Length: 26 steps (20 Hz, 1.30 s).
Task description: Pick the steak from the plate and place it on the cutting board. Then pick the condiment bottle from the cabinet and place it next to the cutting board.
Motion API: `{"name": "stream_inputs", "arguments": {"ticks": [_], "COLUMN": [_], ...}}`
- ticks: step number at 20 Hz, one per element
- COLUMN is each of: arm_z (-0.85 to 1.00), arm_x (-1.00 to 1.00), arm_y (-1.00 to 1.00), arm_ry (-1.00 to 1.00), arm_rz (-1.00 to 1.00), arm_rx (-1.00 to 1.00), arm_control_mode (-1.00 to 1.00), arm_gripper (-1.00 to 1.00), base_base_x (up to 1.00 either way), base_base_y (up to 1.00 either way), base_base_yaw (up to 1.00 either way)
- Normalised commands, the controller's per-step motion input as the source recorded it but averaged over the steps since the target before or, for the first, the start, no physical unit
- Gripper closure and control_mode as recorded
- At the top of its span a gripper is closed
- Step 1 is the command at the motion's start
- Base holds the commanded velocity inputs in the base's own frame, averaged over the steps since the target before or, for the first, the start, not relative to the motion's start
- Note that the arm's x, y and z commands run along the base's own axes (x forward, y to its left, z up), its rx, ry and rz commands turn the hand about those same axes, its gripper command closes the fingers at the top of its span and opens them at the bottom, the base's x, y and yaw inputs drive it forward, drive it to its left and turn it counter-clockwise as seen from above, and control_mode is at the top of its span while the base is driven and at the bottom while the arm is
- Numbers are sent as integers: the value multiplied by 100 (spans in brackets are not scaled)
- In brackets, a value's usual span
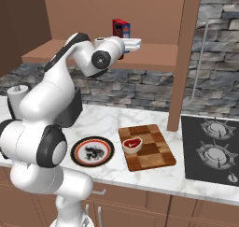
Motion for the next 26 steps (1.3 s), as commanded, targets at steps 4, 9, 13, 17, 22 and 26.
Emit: {"name": "stream_inputs", "arguments": {"ticks": [4,9,13,17,22,26], "arm_z": [1,3,0,0,1,10], "arm_x": [2,0,0,0,0,0], "arm_y": [0,0,0,0,0,2], "arm_ry": [2,4,9,3,2,3], "arm_rz": [-2,-2,-2,0,0,0], "arm_rx": [0,1,1,0,1,1], "arm_control_mode": [-100,-100,-100,-100,-100,-100], "arm_gripper": [-100,-100,-100,100,100,100], "base_base_x": [0,0,0,0,0,0], "base_base_y": [0,0,0,0,0,0], "base_base_yaw": [0,0,0,0,0,0]}}
